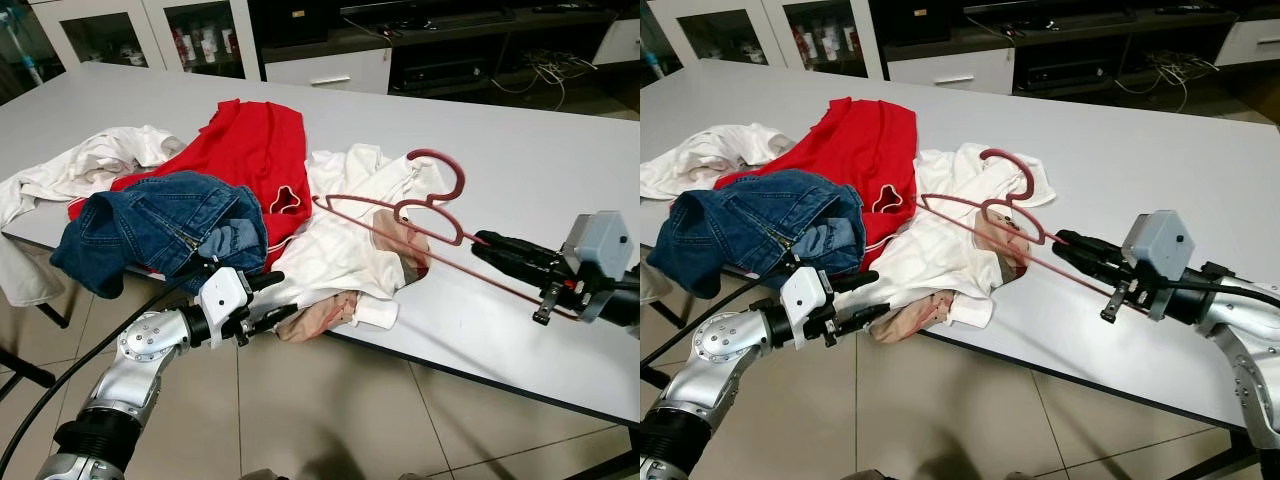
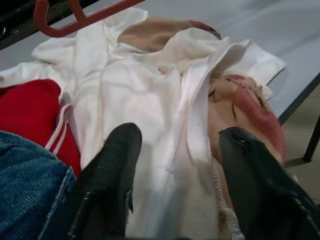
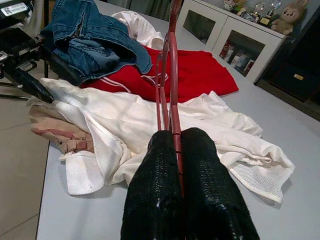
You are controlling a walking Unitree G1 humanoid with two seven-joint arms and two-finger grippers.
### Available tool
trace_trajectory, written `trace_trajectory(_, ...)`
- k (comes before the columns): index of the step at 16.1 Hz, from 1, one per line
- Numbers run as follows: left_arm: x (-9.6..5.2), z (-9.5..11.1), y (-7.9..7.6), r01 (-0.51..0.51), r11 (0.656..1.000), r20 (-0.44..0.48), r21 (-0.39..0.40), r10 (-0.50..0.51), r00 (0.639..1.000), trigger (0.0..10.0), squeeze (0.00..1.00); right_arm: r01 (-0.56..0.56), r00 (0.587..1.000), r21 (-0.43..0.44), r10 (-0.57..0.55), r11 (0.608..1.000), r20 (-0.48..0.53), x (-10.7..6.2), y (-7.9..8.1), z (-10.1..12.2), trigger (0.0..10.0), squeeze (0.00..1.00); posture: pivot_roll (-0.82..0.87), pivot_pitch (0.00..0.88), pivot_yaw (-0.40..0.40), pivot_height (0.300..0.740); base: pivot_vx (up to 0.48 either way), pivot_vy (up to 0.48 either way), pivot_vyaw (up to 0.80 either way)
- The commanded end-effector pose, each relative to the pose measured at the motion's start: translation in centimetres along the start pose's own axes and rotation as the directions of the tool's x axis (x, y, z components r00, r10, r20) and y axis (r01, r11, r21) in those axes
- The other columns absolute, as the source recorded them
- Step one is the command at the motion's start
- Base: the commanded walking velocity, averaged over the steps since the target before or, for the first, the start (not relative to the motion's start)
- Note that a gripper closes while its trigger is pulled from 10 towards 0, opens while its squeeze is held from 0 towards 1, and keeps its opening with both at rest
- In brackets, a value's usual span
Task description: Hang hanger
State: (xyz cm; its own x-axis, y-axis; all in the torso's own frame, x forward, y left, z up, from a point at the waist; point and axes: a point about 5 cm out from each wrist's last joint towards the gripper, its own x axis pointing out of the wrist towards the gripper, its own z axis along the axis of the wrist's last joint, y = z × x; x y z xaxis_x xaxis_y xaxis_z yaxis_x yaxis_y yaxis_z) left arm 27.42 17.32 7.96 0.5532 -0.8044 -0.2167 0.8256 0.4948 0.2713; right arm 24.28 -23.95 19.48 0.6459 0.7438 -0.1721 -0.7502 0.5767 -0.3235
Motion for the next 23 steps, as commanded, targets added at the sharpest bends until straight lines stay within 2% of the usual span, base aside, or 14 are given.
trace_trajectory(1,0.1,0.1,0.5,-0.014,0.999,-0.02,0.036,0.015,1.0,10.0,0.0,0.003,1.0,-0.022,-0.003,1.0,0.016,0.3,-0.2,0.5,10.0,0.0,-0.13,0.002,0.102,0.74,0.0,0.0,0.0)
trace_trajectory(10,1.1,-1.5,0.6,-0.028,0.999,-0.127,-0.028,0.024,0.992,9.8,0.0,0.012,1.0,-0.028,-0.011,1.0,0.017,0.2,-0.3,0.5,10.0,0.0,-0.14,0.0,0.103,0.74,0.0,0.0,0.0)
trace_trajectory(11,1.3,-1.5,0.4,0.002,0.999,-0.123,-0.033,-0.006,0.992,5.2,0.0,0.006,1.0,-0.04,-0.006,0.999,-0.004,-0.5,-0.3,0.5,10.0,0.0,-0.14,0.0,0.105,0.74,0.0,0.0,0.0)
trace_trajectory(12,1.3,-1.4,0.3,0.008,0.999,-0.123,-0.034,-0.012,0.992,0.0,0.0,0.011,1.0,-0.044,-0.011,0.999,-0.014,-1.0,-0.5,0.6,10.0,0.0,-0.14,0.0,0.106,0.74,0.0,0.0,0.0)
trace_trajectory(13,1.3,-1.5,0.3,0.012,0.999,-0.127,-0.032,-0.016,0.992,0.5,0.0,0.029,0.999,-0.05,-0.031,0.998,-0.022,-1.4,-0.8,0.6,10.0,0.0,-0.15,0.0,0.112,0.74,0.0,0.0,0.0)
trace_trajectory(14,1.3,-1.5,0.4,0.016,1.0,-0.131,-0.027,-0.019,0.991,0.5,0.0,0.042,0.999,-0.052,-0.043,0.998,-0.023,-1.6,-1.0,0.7,10.0,0.0,-0.15,0.0,0.112,0.74,0.0,0.0,0.0)
trace_trajectory(15,1.4,-1.5,0.2,0.041,0.999,-0.132,-0.023,-0.044,0.99,0.0,0.0,0.043,0.999,-0.055,-0.044,0.998,-0.02,-1.5,-0.9,0.8,10.0,0.0,-0.15,0.0,0.112,0.74,0.0,0.0,0.0)
trace_trajectory(23,1.8,-0.8,0.3,0.078,0.997,-0.097,0.006,-0.077,0.992,0.0,0.0,0.047,0.999,-0.057,-0.047,0.997,-0.011,-1.3,-0.9,0.9,10.0,0.0,-0.16,0.0,0.115,0.74,0.0,0.0,0.0)
